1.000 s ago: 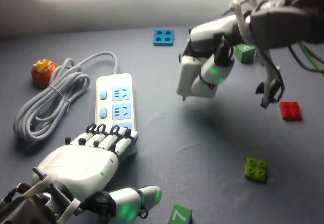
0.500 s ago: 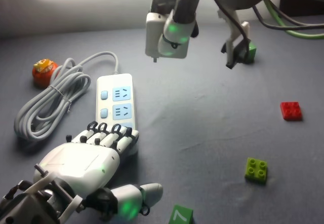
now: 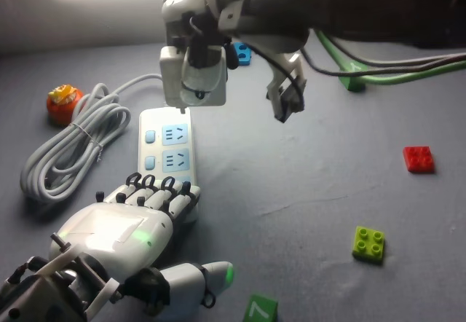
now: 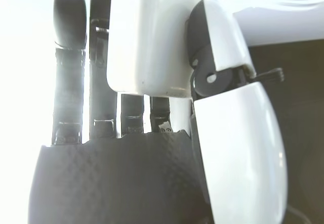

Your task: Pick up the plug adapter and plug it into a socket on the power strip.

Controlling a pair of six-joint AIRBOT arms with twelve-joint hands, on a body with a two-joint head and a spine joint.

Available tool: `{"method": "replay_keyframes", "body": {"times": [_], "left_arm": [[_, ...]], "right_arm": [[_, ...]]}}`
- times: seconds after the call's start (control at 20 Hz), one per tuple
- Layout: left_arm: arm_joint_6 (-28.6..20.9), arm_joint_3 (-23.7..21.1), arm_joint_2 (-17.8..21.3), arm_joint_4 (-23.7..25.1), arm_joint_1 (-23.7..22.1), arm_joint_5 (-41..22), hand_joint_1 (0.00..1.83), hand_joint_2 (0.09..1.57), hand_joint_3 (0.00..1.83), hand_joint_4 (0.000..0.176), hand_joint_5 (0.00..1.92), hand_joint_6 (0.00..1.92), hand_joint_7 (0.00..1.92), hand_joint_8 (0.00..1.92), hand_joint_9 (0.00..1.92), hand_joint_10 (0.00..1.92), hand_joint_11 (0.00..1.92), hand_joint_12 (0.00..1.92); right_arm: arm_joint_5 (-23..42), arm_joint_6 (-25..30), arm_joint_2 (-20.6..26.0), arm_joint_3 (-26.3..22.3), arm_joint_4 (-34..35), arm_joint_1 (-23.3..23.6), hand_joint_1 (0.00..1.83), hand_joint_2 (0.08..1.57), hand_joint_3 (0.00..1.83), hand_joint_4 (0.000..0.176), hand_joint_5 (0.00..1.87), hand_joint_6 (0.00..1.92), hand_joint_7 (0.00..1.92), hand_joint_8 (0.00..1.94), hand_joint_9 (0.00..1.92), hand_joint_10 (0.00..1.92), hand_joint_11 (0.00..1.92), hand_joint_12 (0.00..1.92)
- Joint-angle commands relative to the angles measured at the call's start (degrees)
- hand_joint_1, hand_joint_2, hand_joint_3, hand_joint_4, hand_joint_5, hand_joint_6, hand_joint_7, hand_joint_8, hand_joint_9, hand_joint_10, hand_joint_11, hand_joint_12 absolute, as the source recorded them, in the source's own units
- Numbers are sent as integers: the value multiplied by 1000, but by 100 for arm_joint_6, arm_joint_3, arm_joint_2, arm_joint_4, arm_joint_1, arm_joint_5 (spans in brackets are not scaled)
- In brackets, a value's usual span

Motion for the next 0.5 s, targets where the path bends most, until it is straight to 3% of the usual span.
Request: {"method": "replay_keyframes", "body": {"times": [0.0, 0.25, 0.4, 0.45], "left_arm": [[-25, 13, -21, 164, -37, -107, 0, 1232, 4, 0, 48, 13, 42, 8, 57, 6, 0, 229], [-13, 18, -22, 164, -31, -107, 0, 1235, 0, 0, 5, 1, 1, 0, 11, 0, 0, 51], [-13, 23, -22, 164, -19, -107, 0, 1236, 0, 0, 20, 8, 10, 4, 20, 5, 4, 49], [-12, 25, -22, 164, -21, -107, 0, 1236, 0, 0, 19, 7, 12, 4, 22, 5, 3, 51]], "right_arm": [[496, 92, 21, -6, -309, 62, 1200, 1151, 0, 3, 852, 1228, 989, 947, 1106, 198, 729, 1217], [740, 138, -176, -11, -572, -99, 1203, 1150, 0, 0, 840, 1248, 1002, 923, 1118, 176, 729, 1219], [761, 356, -250, -9, -1043, -186, 1200, 1149, 0, 9, 858, 1213, 983, 959, 1109, 164, 704, 1235], [769, 433, -264, -4, -1130, -211, 1199, 1151, 1, 3, 849, 1234, 984, 952, 1110, 161, 708, 1229]]}}
